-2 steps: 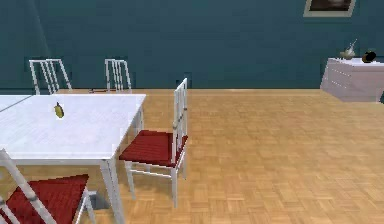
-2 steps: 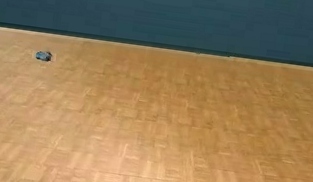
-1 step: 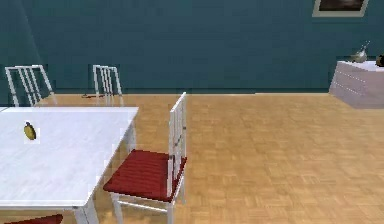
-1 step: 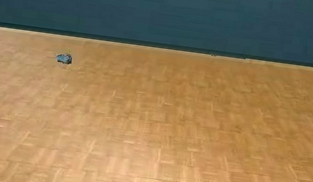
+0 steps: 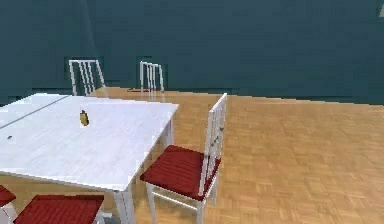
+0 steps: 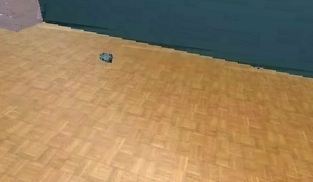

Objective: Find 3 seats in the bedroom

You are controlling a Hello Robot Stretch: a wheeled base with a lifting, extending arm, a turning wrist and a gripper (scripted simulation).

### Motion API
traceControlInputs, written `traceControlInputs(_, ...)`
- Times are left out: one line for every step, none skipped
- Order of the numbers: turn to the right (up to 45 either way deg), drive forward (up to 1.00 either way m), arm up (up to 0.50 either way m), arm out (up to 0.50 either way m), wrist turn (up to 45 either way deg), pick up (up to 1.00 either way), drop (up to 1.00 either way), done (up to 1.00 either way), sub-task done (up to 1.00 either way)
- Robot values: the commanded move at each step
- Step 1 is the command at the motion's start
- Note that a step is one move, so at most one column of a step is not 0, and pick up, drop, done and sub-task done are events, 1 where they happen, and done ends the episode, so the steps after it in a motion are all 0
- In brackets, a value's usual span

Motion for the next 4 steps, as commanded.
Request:
traceControlInputs(0.0, 0.0, 0.0, 0.0, 0.0, 0.0, 0.0, 0.0, 1.0)
traceControlInputs(-45.0, 0.0, 0.0, 0.0, 0.0, 0.0, 0.0, 0.0, 0.0)
traceControlInputs(-45.0, 0.0, 0.0, 0.0, 0.0, 0.0, 0.0, 0.0, 0.0)
traceControlInputs(-21.0, 0.0, 0.0, 0.0, 0.0, 0.0, 0.0, 0.0, 0.0)
